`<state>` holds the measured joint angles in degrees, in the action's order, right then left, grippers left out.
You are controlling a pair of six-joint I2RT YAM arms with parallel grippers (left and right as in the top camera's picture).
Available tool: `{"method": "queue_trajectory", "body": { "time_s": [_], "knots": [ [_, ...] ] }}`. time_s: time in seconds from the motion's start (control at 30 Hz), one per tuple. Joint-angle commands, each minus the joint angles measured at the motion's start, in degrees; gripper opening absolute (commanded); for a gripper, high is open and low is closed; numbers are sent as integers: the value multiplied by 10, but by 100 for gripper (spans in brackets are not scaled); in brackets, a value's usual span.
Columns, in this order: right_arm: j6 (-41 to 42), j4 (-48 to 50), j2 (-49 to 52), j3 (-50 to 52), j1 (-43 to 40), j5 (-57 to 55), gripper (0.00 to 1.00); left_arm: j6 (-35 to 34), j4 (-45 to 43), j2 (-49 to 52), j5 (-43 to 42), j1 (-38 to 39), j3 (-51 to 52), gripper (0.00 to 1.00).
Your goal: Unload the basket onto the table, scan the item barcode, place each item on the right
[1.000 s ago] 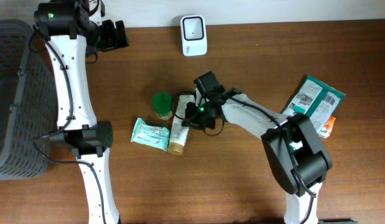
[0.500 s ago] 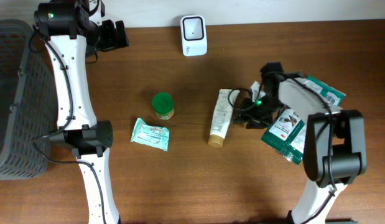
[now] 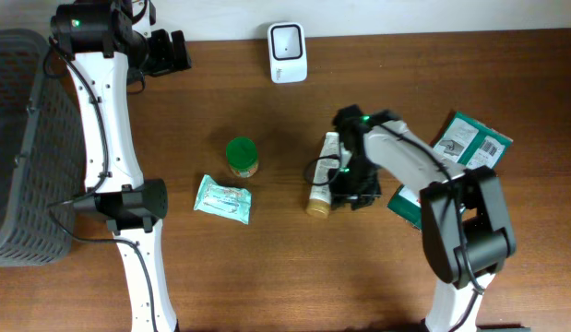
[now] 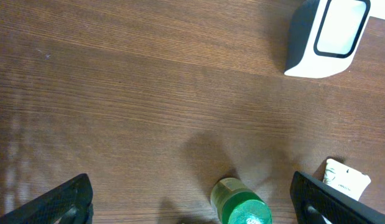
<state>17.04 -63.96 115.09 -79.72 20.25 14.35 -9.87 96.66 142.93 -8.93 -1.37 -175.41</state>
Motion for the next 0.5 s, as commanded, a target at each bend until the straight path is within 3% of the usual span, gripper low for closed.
{"method": "queue_trajectory", "body": {
  "time_s": [0.0,0.27,0.37,0.47],
  "knots": [
    [56,30,-9,-7,38,-23,40,5,1,-4,4,-2,-8,99],
    [86,204,-9,-7,54,51,39,5,1,-4,4,-2,-8,99],
    [68,189,-10,-25,43,52,36,5,1,-4,4,-2,-8,99],
    [13,106,-10,-112,10,50,36,5,1,-4,4,-2,-8,99]
  ]
}}
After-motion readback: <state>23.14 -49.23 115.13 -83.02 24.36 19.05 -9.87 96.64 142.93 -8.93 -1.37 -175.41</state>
